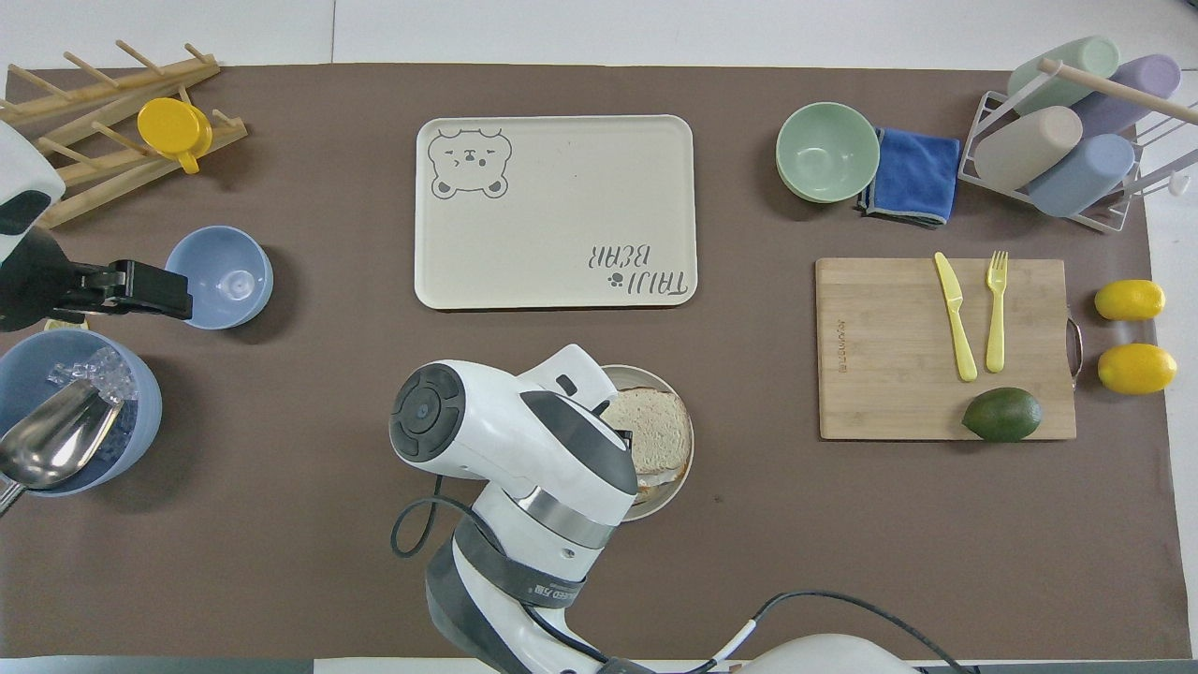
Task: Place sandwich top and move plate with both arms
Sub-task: 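Lower the bread slice onto the egg and open the right gripper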
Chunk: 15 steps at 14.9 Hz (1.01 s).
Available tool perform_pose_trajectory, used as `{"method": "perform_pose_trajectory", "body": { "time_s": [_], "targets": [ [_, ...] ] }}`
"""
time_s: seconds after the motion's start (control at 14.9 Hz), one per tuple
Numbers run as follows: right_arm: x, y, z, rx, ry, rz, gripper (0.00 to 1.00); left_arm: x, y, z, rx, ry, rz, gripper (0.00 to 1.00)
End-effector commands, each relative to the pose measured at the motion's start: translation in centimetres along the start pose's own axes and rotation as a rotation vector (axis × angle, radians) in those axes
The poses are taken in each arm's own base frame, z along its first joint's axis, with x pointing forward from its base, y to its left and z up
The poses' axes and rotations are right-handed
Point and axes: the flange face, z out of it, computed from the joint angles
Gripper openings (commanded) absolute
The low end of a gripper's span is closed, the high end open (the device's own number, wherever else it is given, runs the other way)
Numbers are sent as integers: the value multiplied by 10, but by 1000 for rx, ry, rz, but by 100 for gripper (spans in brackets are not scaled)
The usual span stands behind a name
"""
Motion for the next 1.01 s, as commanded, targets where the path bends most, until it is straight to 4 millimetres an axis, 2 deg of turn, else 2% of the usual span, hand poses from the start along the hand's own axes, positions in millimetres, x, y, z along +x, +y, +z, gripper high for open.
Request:
{"method": "perform_pose_trajectory", "body": {
  "time_s": [0.0,0.27,0.34,0.4,0.47,0.54,0.6,0.74,0.94],
  "targets": [
    [4,-3,8,20,-27,17,0,-2,-4,-2,12,6,-6,100],
    [5,-3,13,32,-35,20,0,-3,-8,2,13,0,-11,100],
    [9,-1,12,39,-34,28,15,-3,-7,2,12,0,-11,100],
    [9,-3,10,65,-37,33,36,-5,-8,2,12,1,-11,100],
    [10,-5,9,83,-38,39,72,-5,-8,5,12,-2,-11,100],
    [11,-5,7,92,-34,39,88,-4,-8,5,12,0,-11,100],
    [15,-3,5,104,-27,48,100,-4,-7,5,13,3,-9,100],
    [31,17,-9,129,-17,78,100,-5,-8,7,12,1,-8,100],
    [67,77,-40,213,-19,113,100,-7,-4,10,12,-2,-6,100]
  ]
}}
